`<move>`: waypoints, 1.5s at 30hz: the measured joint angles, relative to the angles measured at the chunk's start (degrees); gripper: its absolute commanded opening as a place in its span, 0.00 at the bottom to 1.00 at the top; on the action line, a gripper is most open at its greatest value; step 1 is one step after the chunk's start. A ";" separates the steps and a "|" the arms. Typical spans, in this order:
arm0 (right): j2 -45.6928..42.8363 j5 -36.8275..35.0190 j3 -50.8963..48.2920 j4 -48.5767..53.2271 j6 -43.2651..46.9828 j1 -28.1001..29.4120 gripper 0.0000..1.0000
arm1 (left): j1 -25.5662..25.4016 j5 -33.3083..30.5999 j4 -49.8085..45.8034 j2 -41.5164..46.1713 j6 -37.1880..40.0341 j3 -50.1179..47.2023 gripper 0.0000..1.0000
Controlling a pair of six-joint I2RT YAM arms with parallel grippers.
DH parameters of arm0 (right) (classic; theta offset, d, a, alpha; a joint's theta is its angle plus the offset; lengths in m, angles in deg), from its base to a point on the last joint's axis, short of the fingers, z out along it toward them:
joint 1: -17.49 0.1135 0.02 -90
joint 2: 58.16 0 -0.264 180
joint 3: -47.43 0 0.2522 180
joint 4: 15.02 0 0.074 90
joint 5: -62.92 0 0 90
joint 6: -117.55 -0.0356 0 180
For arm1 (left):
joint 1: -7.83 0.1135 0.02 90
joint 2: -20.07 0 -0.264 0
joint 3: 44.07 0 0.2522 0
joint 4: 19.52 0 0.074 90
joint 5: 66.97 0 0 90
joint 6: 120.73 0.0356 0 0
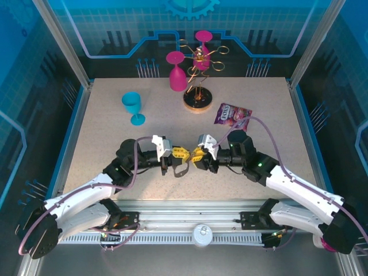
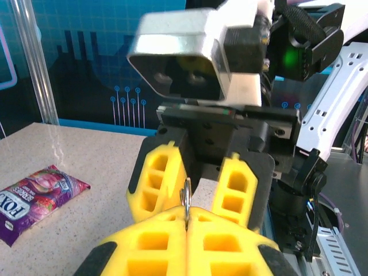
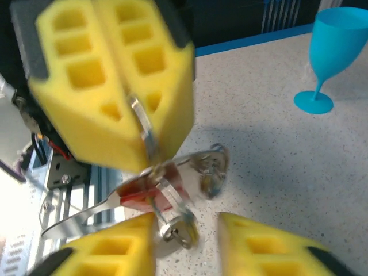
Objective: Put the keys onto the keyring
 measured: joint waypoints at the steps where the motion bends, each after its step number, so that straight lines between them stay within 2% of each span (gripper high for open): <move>1: -0.63 -0.15 0.00 0.42 -0.39 -0.61 0.50 | 0.00 0.00 0.02 0.00 0.22 0.11 0.00; 8: -9.38 2.19 -0.24 -0.48 -0.72 -5.97 0.52 | 0.00 0.72 -0.39 -0.87 2.86 0.15 0.00; 15: -5.35 8.90 -0.24 -5.60 -0.50 -5.95 0.39 | 0.00 2.16 -0.90 -1.55 4.63 0.20 0.00; 25: -2.32 11.80 -0.26 -8.52 0.44 -5.05 0.23 | 0.00 3.85 -0.85 -2.36 4.81 1.16 0.00; 31: -1.46 12.15 -0.26 -8.22 2.10 -4.81 0.18 | 0.00 3.89 -0.96 -2.91 4.76 1.16 0.00; 32: -1.44 12.17 -0.26 -8.00 2.45 -4.81 0.16 | 0.02 3.89 -1.11 -2.93 4.76 1.18 0.00; 35: -1.11 12.79 -0.24 -7.39 4.04 -4.79 0.00 | 0.13 3.85 -1.68 -2.97 4.76 1.18 0.00; 38: -0.52 12.81 0.52 -5.51 5.01 -4.81 0.00 | 0.28 3.85 -2.47 -3.19 4.76 1.18 0.00; 39: -0.39 12.70 0.94 -4.52 5.44 -4.81 0.00 | 0.33 3.78 -2.73 -3.28 4.79 1.18 0.01; 41: -0.17 12.09 1.88 -2.27 6.38 -4.76 0.00 | 0.31 3.37 -3.85 -3.28 5.16 1.49 0.16; 45: 1.05 10.29 5.16 3.87 8.61 -4.70 0.00 | 0.20 1.38 -8.72 -3.28 7.65 4.20 0.27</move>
